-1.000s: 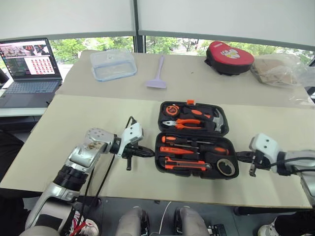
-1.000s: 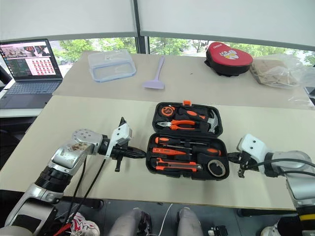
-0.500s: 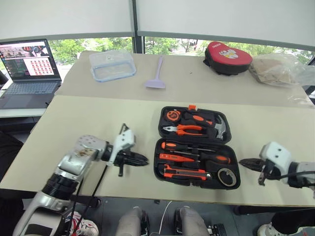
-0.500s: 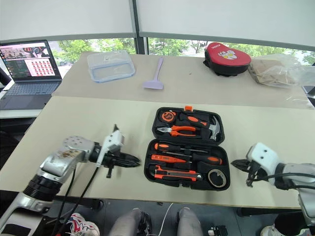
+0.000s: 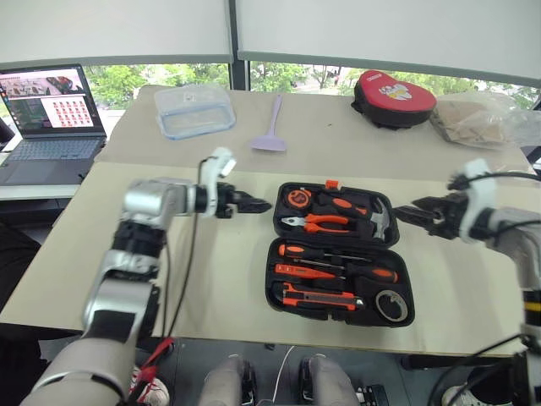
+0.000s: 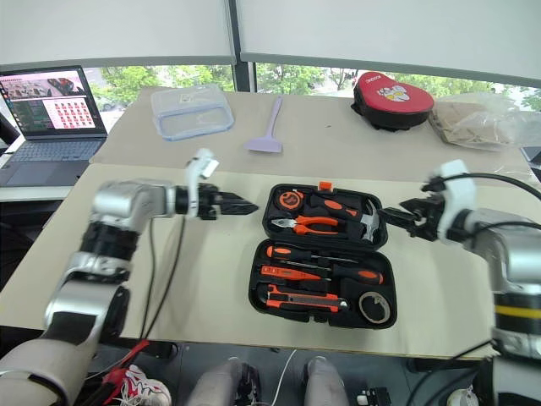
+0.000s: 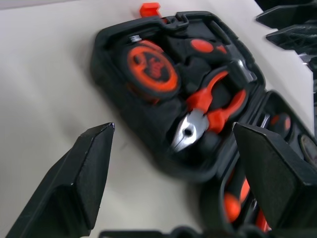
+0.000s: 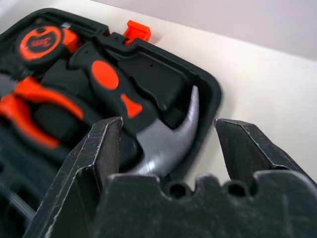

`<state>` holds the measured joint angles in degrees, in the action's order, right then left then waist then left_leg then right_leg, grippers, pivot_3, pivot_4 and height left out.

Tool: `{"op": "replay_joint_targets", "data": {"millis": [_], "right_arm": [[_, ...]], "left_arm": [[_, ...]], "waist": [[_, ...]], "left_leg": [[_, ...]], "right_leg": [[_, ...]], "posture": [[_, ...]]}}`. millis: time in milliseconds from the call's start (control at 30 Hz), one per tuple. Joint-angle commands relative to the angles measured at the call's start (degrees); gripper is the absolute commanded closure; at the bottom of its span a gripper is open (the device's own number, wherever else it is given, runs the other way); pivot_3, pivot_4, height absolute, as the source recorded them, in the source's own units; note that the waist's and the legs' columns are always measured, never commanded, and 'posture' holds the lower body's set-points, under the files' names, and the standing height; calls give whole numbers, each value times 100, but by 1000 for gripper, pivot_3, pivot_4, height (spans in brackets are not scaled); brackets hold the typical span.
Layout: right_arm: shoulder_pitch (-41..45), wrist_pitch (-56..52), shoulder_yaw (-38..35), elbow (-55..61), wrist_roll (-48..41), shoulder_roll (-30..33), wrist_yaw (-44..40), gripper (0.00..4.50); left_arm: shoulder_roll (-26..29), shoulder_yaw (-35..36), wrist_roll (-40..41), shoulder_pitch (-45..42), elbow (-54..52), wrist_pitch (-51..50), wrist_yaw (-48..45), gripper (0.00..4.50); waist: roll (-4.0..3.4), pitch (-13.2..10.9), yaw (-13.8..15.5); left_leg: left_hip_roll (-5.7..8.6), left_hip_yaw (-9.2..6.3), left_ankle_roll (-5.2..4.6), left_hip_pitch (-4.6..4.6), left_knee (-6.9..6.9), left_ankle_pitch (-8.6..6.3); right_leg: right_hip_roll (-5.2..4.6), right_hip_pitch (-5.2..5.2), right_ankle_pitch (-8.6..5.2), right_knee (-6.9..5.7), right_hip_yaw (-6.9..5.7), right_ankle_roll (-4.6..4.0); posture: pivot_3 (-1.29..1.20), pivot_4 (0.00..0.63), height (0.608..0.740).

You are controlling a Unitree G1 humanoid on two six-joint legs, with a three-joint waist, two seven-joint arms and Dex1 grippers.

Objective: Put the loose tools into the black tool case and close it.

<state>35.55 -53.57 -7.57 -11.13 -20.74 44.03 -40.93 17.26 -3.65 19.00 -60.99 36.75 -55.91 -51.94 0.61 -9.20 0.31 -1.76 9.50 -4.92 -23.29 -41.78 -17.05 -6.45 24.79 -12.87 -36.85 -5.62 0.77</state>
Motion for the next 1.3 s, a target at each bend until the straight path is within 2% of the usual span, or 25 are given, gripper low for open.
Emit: {"op": "replay_joint_targets", "data": {"millis": [33, 133, 200, 233, 267, 367, 433, 567, 600, 900, 1100, 1300], "right_arm": [[301, -15, 117, -477, 286, -39, 308, 995], [425, 19, 167, -776, 373, -120, 431, 1656], [457, 50, 178, -883, 423, -148, 496, 2355], [464, 57, 177, -912, 434, -158, 522, 2752], [474, 53, 157, -939, 438, -178, 558, 3039], [470, 7, 92, -916, 389, -258, 576, 4057], [432, 9, 108, -857, 395, -290, 577, 4500], [374, 2, 124, -771, 383, -325, 583, 4500], [373, -3, 122, -763, 378, -328, 589, 4500], [740, 462, 168, -799, 420, -531, 608, 4500], [1498, 1062, 69, -1249, 533, -864, 763, 4500], [2271, 2224, -156, -1813, 643, -1191, 1066, 4500]], "left_arm": [[-238, 177, -185, -359, 621, 369, 558, 382], [-436, 319, -262, -523, 1144, 606, 951, 330], [-494, 343, -308, -571, 1331, 729, 1009, 330], [-511, 352, -331, -586, 1394, 771, 1021, 860], [-523, 358, -353, -592, 1436, 803, 1031, 1056], [-535, 331, -407, -587, 1491, 844, 1028, 2134], [-548, 283, -454, -570, 1491, 897, 1009, 2819], [-586, 299, -464, -570, 1481, 909, 1004, 4265], [-589, 308, -461, -574, 1475, 906, 998, 4479], [-477, 385, -410, -528, 1166, 1025, 719, 4479], [-454, 661, -405, -547, 992, 1973, 950, 4479], [-461, 952, -410, -683, 948, 2999, 1081, 4479]], "waist": [[0, 0, -2], [-1, 0, -27], [0, 0, -45], [0, 0, -40], [0, 0, -37], [0, 1, -48], [0, 1, -45], [-2, 1, -35], [-2, 2, -37], [-2, 2, -115], [-3, -1, -189], [-8, -8, -242]], "left_leg": [[2, 2, 1, -8, 3, 0], [3, 8, 5, -13, 11, 3], [4, 11, 5, -15, 13, 3], [4, 10, 6, -17, 12, 3], [5, 10, 6, -16, 12, 3], [4, 12, 6, -10, 10, 3], [6, 12, 7, -2, 6, 4], [5, 11, 11, 12, 5, 6], [5, 11, 11, 14, 5, 6], [3, 12, 15, 18, 5, 9], [0, 21, 28, -1, 8, 21], [2, 26, 33, -12, 38, 29]], "right_leg": [[-1, 10, 0, -2, 0, 0], [1, 21, 0, -23, 1, 0], [1, 24, 0, -23, 2, 1], [0, 24, 0, -23, 0, 1], [-1, 23, 0, -21, -1, 1], [-1, 19, 0, -19, 2, 1], [-6, 13, 0, -13, 3, 2], [-8, 2, 1, -16, 3, 1], [-8, -1, 1, -16, 4, 1], [-6, 0, 2, -22, 6, 0], [-1, 36, 10, -31, 16, -12], [2, 55, 10, -30, 13, -13]], "posture": [[0, 150, 731], [0, 150, 731], [0, 150, 731], [0, 150, 731], [0, 150, 731], [0, 150, 731], [0, 150, 731], [0, 150, 731], [0, 150, 731], [0, 150, 731], [0, 150, 731], [0, 150, 731]]}}
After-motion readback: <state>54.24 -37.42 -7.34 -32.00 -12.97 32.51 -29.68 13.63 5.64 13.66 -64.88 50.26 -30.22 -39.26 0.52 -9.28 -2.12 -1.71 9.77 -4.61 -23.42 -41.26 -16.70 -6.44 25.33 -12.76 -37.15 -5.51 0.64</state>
